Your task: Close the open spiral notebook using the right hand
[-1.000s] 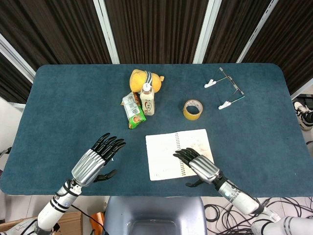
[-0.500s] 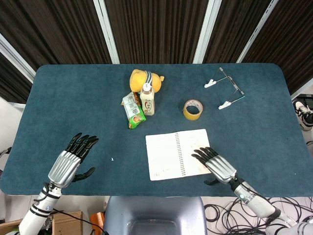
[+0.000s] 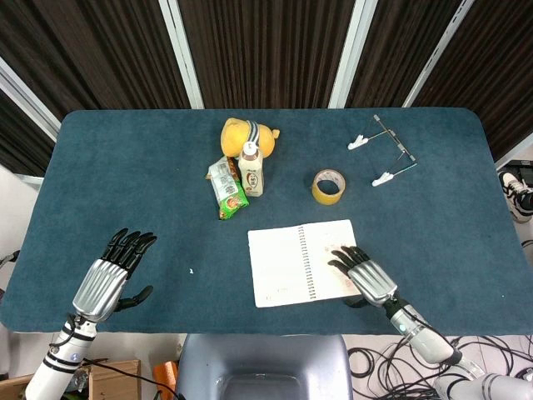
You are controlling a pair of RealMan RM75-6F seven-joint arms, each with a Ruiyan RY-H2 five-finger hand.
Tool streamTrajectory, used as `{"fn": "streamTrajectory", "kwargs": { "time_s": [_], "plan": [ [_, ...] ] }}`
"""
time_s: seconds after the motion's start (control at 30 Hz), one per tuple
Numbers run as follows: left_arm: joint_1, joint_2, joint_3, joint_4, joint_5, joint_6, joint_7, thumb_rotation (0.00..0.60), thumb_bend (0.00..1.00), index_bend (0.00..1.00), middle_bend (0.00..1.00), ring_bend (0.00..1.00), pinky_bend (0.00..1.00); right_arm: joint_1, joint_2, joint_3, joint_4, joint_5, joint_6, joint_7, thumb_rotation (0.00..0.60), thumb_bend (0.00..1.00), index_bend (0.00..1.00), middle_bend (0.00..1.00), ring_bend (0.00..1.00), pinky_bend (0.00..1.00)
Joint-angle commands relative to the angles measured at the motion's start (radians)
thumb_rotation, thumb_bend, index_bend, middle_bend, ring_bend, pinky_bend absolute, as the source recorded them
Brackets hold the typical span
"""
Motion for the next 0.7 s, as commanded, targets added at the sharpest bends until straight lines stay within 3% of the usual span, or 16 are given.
{"fn": "streamTrajectory", "kwargs": {
  "time_s": [0.03, 0.37, 0.7],
  "plan": [
    [-0.001, -0.002, -0.001, 0.002, 0.000, -0.002, -0.003, 0.600, 0.25, 0.10, 0.12, 0.09, 0.06, 0.000, -0.003, 0.002, 0.008, 0.004, -0.001, 0.001, 0.600, 0.08, 0.21, 0.08, 0.00, 0.10],
    [-0.005, -0.006, -0.005, 0.005, 0.004, -0.005, -0.007, 0.600, 0.25, 0.10, 0.12, 0.09, 0.06, 0.003, -0.038, 0.013, 0.061, 0.017, 0.002, -0.003, 0.600, 0.10, 0.23, 0.09, 0.01, 0.10],
    [-0.003, -0.010, -0.006, 0.011, 0.005, -0.001, -0.018, 0.600, 0.25, 0.10, 0.12, 0.09, 0.06, 0.003, -0.068, 0.026, 0.118, 0.006, 0.043, 0.011, 0.600, 0.27, 0.29, 0.14, 0.05, 0.13]
  ]
}}
